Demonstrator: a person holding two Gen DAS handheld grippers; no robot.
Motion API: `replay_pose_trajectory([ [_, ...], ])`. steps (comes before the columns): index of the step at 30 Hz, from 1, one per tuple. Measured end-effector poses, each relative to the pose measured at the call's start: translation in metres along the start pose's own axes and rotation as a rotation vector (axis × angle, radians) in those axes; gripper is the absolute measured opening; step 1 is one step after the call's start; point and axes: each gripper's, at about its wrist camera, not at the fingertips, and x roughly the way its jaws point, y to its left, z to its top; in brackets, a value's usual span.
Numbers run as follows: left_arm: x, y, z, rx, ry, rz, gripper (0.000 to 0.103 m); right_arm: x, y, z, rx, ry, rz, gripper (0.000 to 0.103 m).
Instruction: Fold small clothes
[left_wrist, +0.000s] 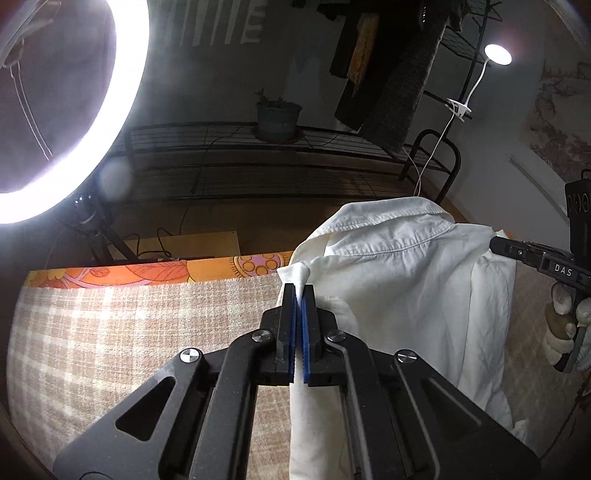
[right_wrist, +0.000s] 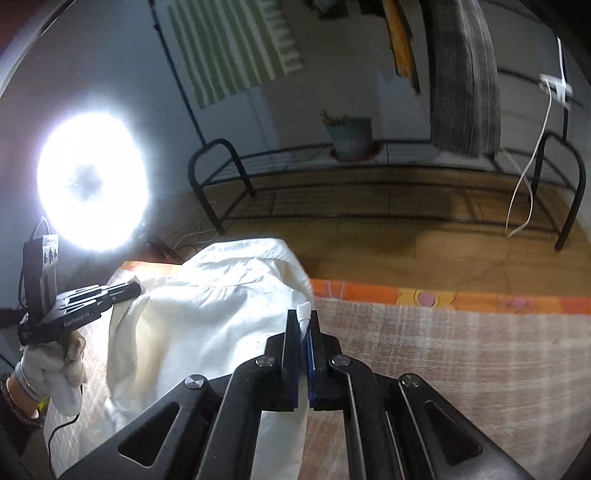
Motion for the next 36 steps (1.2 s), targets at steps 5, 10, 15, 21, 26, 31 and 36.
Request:
replay_pose_trajectory([
  [5, -0.056, -0.020, -0.010, 0.020, -0.046, 0.017, 0.000, -0.050, 0.029, 0.001, -0.038, -0.035, -0.006, 0.000],
  [10, -0.107, -0.028, -0.034, 0.000, -0.073, 0.019, 0.000, -0.097, 0.049, -0.015, -0.049, -0.049, -0.001, 0.000],
  [15, -0.151, -0.042, -0.076, 0.012, -0.077, 0.040, 0.000, -0.140, 0.070, -0.049, -0.062, -0.040, 0.001, 0.000],
  [21, -0.187, -0.054, -0.138, -0.004, -0.061, 0.054, 0.000, -0.181, 0.099, -0.112, -0.085, -0.015, -0.010, 0.000],
  [26, -0.197, -0.059, -0.192, -0.005, -0.003, 0.082, 0.000, -0.197, 0.121, -0.166, -0.117, 0.013, -0.035, 0.000],
  [31, -0.199, -0.064, -0.235, 0.016, 0.087, 0.076, 0.000, -0.207, 0.134, -0.213, -0.157, 0.027, -0.081, 0.000],
  [36, -0.220, -0.066, -0.259, 0.045, 0.128, 0.073, 0.000, -0.220, 0.141, -0.249, -0.233, 0.058, -0.132, 0.012],
])
